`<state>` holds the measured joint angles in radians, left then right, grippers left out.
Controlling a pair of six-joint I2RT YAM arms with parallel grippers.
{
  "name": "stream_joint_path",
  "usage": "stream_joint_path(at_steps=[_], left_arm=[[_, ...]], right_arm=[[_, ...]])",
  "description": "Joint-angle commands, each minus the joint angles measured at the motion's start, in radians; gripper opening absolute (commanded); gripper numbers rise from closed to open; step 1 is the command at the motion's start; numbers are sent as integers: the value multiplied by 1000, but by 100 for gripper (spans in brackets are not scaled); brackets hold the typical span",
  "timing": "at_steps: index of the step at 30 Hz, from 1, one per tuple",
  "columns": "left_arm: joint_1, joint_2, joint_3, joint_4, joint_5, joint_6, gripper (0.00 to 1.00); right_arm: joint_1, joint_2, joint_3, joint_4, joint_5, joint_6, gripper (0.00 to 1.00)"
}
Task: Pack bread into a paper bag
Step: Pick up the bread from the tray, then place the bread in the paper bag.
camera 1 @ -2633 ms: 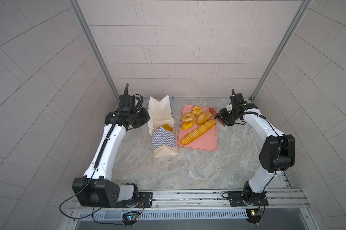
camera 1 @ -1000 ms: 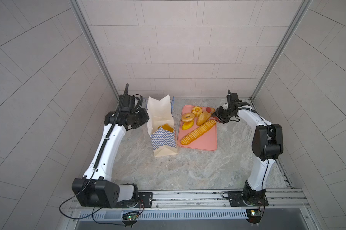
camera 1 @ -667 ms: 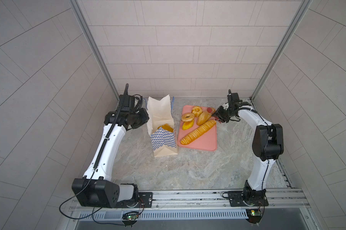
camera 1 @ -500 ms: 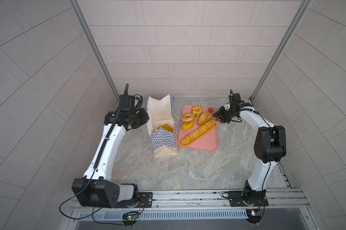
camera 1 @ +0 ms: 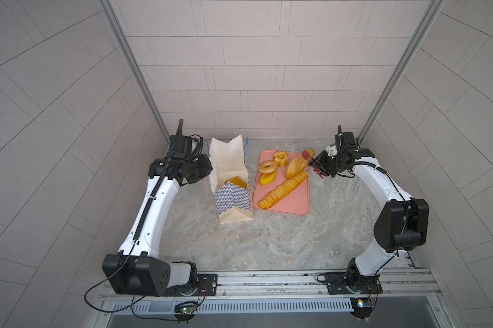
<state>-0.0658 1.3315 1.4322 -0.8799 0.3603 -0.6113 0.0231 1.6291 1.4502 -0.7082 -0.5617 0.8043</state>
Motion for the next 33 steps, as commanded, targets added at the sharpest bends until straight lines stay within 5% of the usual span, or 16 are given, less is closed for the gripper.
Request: stream_joint_path(at_steps=[1,21,33], left_arm=[[-5,-15,-3,-23,8,8,0],[-5,7,9,8,24,-3,0],[-5,5,-4,7,26,-5,0]], right_arm=[[-5,-87,-5,-37,16,-35,36],[3,-415,-24,-120,112,-194,36],[67,-480,88,-82,92,-228,36]])
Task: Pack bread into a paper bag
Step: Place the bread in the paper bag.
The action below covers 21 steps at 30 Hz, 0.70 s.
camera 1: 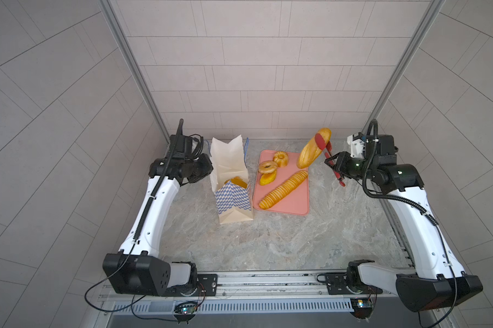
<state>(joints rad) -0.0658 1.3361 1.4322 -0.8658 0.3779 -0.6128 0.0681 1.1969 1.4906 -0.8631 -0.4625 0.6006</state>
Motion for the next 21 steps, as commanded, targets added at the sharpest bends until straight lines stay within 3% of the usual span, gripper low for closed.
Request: stream_joint_path(at_steps=[1,21], left_arm=[[-5,-1,-3,-8,9,-4,0],[-5,7,4,-9,6,1,0]], right_arm=[[36,-51,57,82,-5,-25,36],[234,-36,158,336,-47,63,36]])
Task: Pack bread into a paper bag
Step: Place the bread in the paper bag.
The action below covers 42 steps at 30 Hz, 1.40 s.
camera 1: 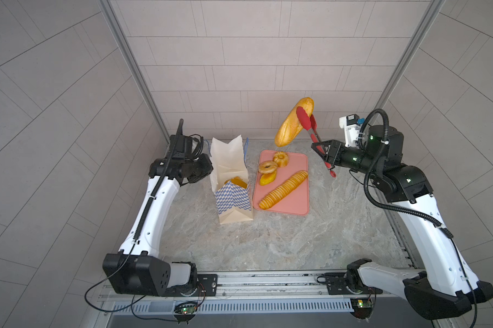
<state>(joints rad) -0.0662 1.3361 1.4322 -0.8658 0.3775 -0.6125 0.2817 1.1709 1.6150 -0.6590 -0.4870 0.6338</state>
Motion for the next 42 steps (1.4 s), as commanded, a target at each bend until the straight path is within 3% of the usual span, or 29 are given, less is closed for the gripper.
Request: stream_joint_path(at_steps=[1,12,21,42], left_arm=[[-4,7,4,-9,7,-1,0],[-4,9,7,0,14,-2,0],[-4,7,2,2,21,-6,0],[-4,0,0,0,27,-10,0]], right_arm=[[29,-7,37,142,-23,33,36],[206,66,112,176,33,28,38],[356,146,211,100,131,-41,38],[554,281,341,-140,370,-222,38]])
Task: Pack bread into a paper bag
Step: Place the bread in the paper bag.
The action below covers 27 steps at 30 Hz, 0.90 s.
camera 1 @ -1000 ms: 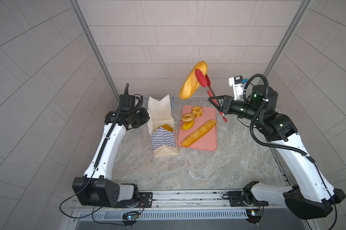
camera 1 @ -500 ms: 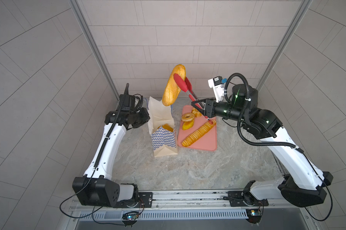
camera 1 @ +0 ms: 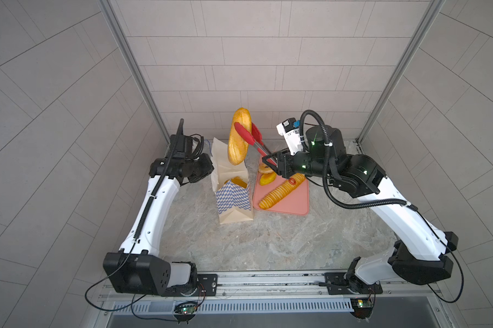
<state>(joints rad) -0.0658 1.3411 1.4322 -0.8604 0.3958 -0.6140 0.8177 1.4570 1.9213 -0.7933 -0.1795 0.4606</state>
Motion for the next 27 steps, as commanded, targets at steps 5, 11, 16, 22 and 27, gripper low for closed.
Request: stream_joint_path(at_steps=[5,11,16,22,27], left_arm=[[-5,-8,-1,-8,8,-9,0],[-5,-8,-1,-7,8,-9,0],[-5,-8,0,-8,9,-8,0],[-5,-8,4,-7,10,-10,0],[-4,-10,2,-10,10,-9,0]], right_arm=[[53,21,51,-58,118,-87,39],[87,44,53,-101,168,-117,39],[100,59,52,-129,182,-123,41],[103,57,49,-137,186,-124,51],[103,52,50,-132,194,-122,57]])
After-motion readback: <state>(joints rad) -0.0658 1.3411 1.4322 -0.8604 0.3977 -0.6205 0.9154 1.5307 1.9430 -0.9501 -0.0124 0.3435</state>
